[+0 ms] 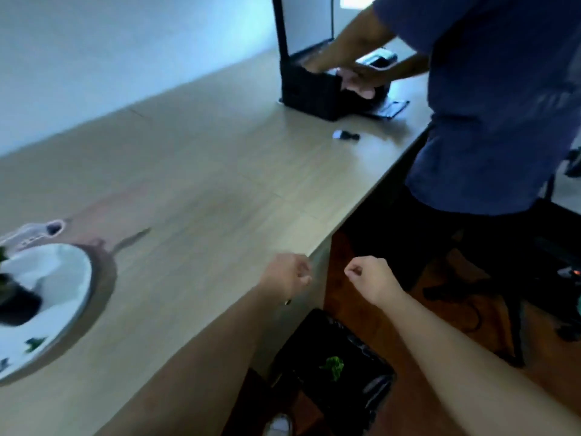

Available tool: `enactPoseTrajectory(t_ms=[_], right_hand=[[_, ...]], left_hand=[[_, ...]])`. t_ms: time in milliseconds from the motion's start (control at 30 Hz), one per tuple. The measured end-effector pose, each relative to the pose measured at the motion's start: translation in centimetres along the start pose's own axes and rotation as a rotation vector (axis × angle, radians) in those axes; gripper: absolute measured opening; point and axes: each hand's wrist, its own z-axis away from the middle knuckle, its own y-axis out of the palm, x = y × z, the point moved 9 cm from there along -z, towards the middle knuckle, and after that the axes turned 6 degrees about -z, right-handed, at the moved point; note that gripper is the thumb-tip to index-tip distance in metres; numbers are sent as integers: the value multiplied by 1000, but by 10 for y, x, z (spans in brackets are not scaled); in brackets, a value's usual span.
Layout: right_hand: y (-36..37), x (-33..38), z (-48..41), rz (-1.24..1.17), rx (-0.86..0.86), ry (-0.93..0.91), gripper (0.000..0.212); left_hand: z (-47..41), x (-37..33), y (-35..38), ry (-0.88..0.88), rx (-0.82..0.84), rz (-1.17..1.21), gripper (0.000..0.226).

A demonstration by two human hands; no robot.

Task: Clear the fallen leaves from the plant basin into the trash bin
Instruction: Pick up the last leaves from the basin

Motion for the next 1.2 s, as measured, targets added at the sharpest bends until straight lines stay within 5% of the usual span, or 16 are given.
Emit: enactPoseTrajectory(t_ms=[233,567,833,1000,1200], right_hand=[[52,179,7,77,105,-386,18],[227,385,89,158,373,-778,13],[356,465,115,148,566,-768,12],[413,474,117,262,669,-761,17],[452,478,108,407,720,-763,29]], left_hand=[[102,111,-125,-265,-268,-50,20],[284,305,-192,-674,-493,37,13],[355,438,-212,-872,-454,-11,21],[347,477,-205,-908,-291,-156,46],[311,496,-202,-869,-171,-238,48]])
